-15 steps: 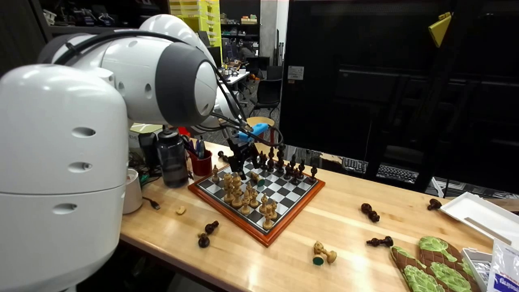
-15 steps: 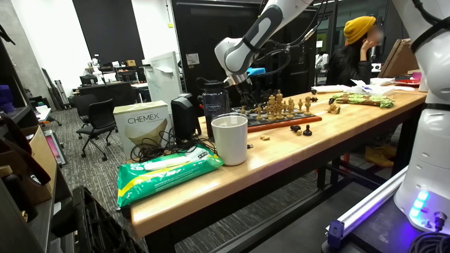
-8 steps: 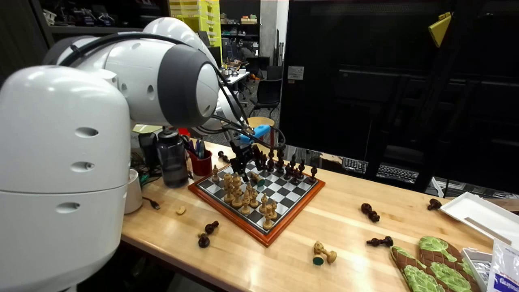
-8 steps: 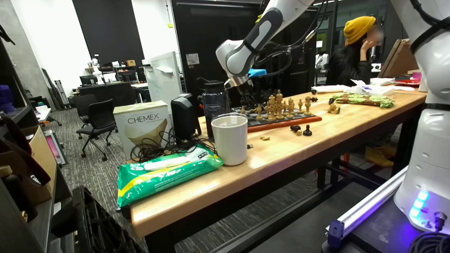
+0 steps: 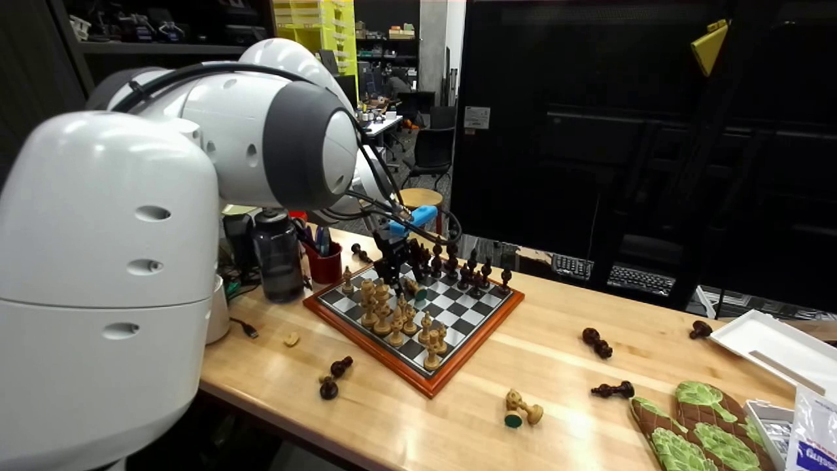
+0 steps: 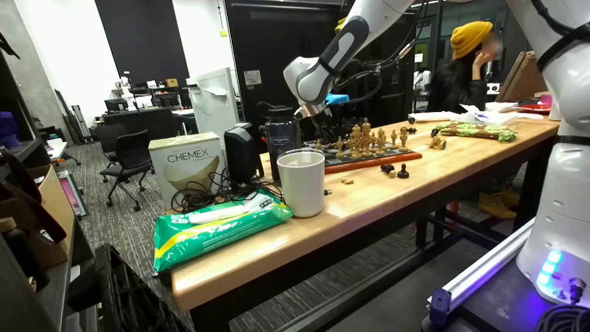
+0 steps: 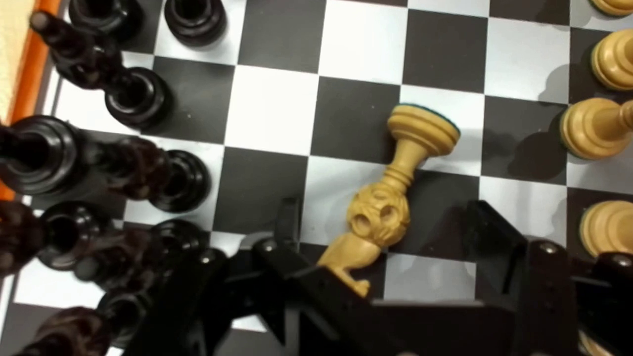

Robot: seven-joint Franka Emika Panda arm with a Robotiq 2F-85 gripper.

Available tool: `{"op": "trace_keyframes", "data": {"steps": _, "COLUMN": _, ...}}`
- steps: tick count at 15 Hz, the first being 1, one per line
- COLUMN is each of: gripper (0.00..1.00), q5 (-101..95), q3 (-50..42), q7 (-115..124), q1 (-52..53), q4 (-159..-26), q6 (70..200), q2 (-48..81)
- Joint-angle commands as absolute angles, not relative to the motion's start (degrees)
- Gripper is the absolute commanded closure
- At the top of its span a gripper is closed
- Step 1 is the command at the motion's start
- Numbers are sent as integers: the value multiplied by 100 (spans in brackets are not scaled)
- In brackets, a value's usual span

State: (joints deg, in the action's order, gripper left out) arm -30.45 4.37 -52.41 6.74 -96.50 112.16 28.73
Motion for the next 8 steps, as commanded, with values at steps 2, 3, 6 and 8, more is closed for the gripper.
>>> {"op": "trace_keyframes", "data": {"steps": 2, "gripper": 55, "q5": -3139, "q3": 426, "q7": -5237, "q1": 703, "q4": -9476, "q6": 11193, "q2": 2963}}
{"op": "trace_keyframes", "data": {"steps": 3, "gripper": 65, "q5": -3132, "q3": 427, "q7": -5240, "q1": 703, "q4": -9461, "q6": 11179, "q2": 2969}}
{"op": "trace_keyframes", "data": {"steps": 6, "gripper": 86, "q5": -3116, "q3": 431, "q7": -5240, "q1": 697, "q4": -9452, "q6": 11177, "q2": 2962}}
{"op": "trace_keyframes", "data": {"steps": 8, "gripper": 94, "q5": -3070, "q3": 448, "q7": -5271, "q1": 668, "q4": -9474, "q6": 11217, "q2": 2923}}
